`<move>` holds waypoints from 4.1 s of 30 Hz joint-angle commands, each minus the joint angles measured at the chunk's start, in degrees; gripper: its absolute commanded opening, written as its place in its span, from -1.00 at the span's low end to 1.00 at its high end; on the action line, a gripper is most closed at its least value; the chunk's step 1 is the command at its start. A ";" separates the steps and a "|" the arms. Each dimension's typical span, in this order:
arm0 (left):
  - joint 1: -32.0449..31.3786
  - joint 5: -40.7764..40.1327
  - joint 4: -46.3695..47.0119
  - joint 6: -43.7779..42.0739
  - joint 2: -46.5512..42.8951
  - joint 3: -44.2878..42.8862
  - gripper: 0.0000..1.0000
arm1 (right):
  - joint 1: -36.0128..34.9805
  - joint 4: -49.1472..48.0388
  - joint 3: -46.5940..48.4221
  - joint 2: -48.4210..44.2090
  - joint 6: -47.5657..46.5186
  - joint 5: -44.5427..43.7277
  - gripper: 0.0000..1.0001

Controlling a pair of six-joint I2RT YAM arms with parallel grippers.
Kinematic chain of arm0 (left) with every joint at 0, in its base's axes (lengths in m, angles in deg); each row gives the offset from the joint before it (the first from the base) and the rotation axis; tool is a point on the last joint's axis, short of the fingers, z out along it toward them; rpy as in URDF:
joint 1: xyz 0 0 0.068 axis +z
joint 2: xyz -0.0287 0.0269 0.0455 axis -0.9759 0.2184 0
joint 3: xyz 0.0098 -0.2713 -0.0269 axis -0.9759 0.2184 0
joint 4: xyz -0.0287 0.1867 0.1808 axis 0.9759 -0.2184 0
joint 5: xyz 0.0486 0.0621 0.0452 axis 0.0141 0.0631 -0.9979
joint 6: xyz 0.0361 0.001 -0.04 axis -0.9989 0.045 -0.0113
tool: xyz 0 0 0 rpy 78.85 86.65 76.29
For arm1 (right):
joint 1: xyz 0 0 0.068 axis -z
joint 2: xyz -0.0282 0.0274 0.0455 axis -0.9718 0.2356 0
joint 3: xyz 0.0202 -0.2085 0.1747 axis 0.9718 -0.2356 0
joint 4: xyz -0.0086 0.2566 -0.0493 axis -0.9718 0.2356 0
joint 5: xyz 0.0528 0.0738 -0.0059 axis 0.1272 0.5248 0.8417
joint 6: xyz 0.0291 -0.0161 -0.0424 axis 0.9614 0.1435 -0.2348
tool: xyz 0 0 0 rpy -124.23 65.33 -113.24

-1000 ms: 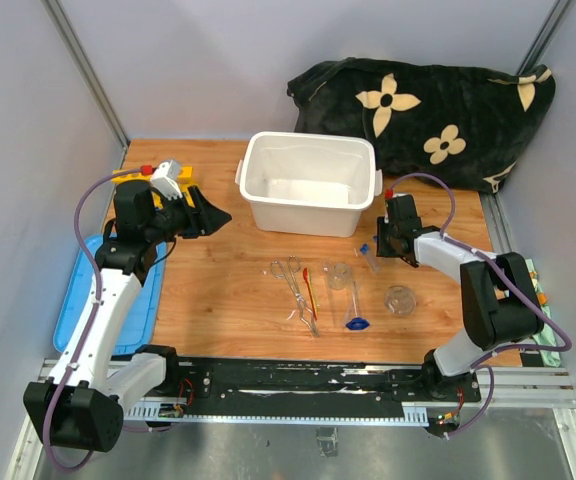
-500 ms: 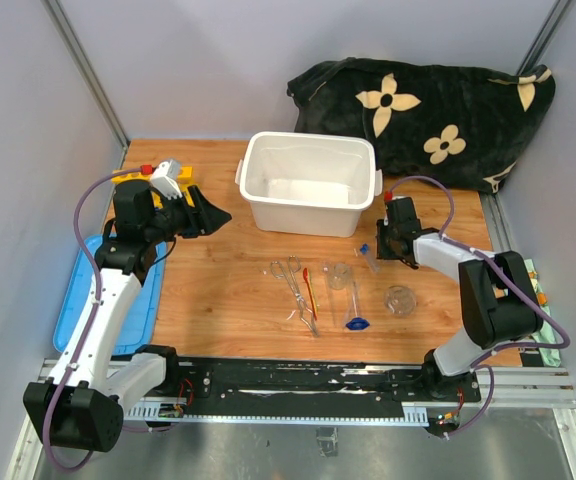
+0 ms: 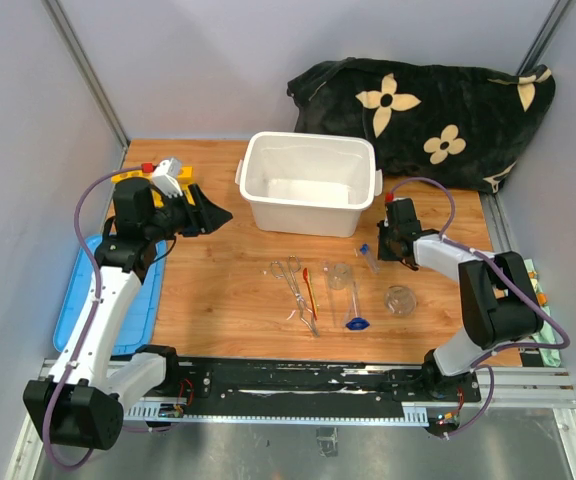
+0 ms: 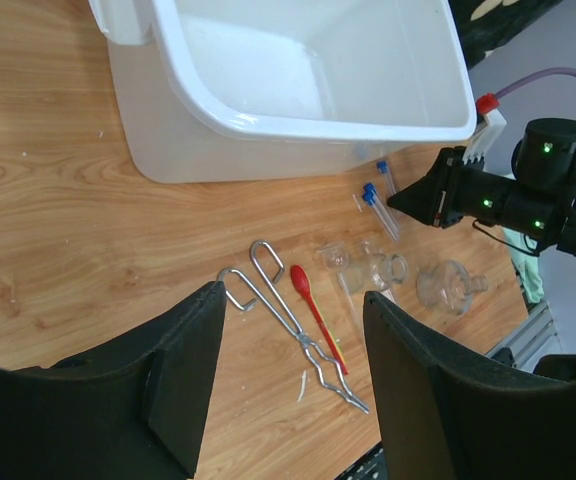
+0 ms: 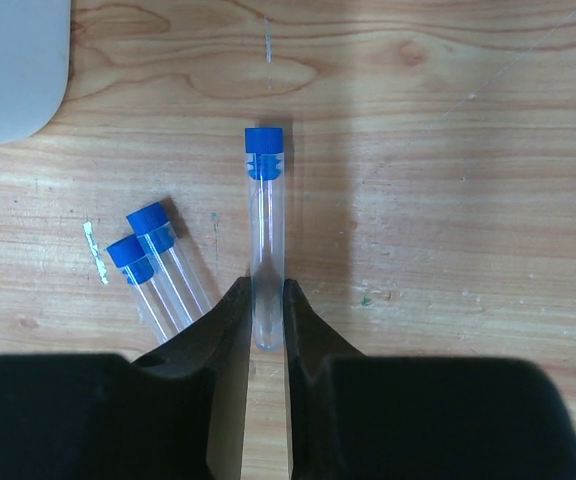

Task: Organize the chemistry lab equipment
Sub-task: Pick up the test tube at the center of the board.

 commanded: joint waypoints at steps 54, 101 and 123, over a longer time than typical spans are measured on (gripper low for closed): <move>-11.75 10.15 9.00 13.61 -1.78 10.44 0.16 | -50.54 -18.00 2.51 -19.74 -7.71 -14.32 -0.99; -16.86 7.15 11.93 13.15 5.52 5.65 -0.24 | -53.45 -19.19 3.11 -17.06 -7.09 -15.90 -0.99; -16.86 5.97 11.07 12.72 4.77 5.61 -0.46 | -53.40 -19.58 2.53 -17.15 -6.82 -16.26 -0.99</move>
